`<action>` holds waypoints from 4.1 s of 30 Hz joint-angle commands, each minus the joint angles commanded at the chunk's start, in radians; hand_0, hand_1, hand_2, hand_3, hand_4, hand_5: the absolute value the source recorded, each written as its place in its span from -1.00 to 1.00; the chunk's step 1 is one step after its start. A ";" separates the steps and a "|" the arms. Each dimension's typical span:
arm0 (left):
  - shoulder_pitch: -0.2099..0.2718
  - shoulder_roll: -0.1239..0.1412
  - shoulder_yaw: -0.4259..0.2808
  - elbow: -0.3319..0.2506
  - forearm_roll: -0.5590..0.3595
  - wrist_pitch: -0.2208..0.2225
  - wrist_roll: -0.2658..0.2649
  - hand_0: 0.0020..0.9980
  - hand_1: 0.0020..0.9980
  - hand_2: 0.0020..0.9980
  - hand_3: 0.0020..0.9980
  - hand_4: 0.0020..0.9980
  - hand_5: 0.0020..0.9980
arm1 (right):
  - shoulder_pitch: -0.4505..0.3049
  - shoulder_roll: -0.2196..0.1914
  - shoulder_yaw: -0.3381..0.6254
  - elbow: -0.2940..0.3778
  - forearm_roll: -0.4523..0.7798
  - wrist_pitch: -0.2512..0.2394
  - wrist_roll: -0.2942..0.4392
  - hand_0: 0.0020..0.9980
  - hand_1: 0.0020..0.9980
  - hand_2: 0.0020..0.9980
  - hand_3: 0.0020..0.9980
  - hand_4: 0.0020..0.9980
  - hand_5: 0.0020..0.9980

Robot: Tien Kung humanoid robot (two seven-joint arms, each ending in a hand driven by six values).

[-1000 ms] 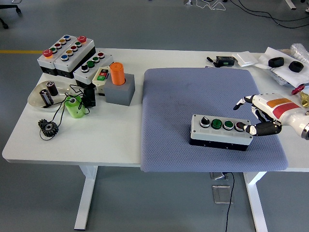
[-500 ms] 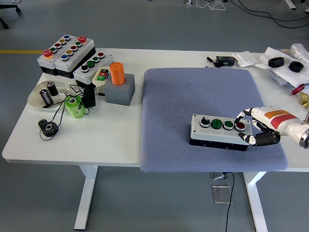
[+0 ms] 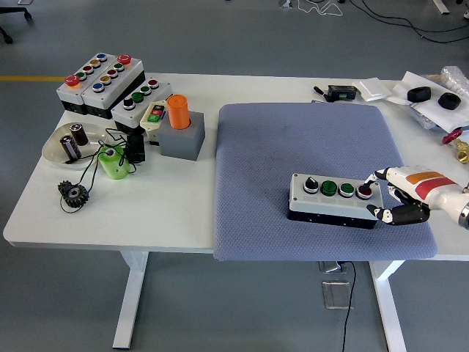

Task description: Pick up the button,place it on the desk,press the button,press the button

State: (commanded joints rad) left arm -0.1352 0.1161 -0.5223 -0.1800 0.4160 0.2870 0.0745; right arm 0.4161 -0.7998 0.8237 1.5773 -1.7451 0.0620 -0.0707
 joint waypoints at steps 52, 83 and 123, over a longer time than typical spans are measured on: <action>-0.004 0.001 0.025 0.000 -0.024 -0.003 -0.004 0.29 0.39 0.39 0.00 -0.37 1.00 | 0.050 0.067 -0.061 -0.017 -0.016 -0.013 -0.032 -0.71 -1.00 -0.91 0.35 0.21 -0.10; 0.007 -0.004 0.005 0.000 0.008 -0.002 0.003 0.29 0.39 0.39 0.00 -0.37 1.00 | -0.080 0.093 0.265 -0.103 0.811 -0.358 0.246 0.56 0.47 0.63 0.66 0.21 -0.01; 0.001 -0.004 0.056 0.000 -0.056 -0.006 -0.012 0.29 0.39 0.39 0.01 -0.37 1.00 | -0.124 0.116 0.345 -0.187 1.610 -0.293 0.161 0.65 0.51 0.61 0.56 0.12 0.15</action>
State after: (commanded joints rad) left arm -0.1339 0.1124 -0.4658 -0.1800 0.3602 0.2812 0.0624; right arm 0.2916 -0.6836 1.1687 1.3902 -0.1355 -0.2314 0.0901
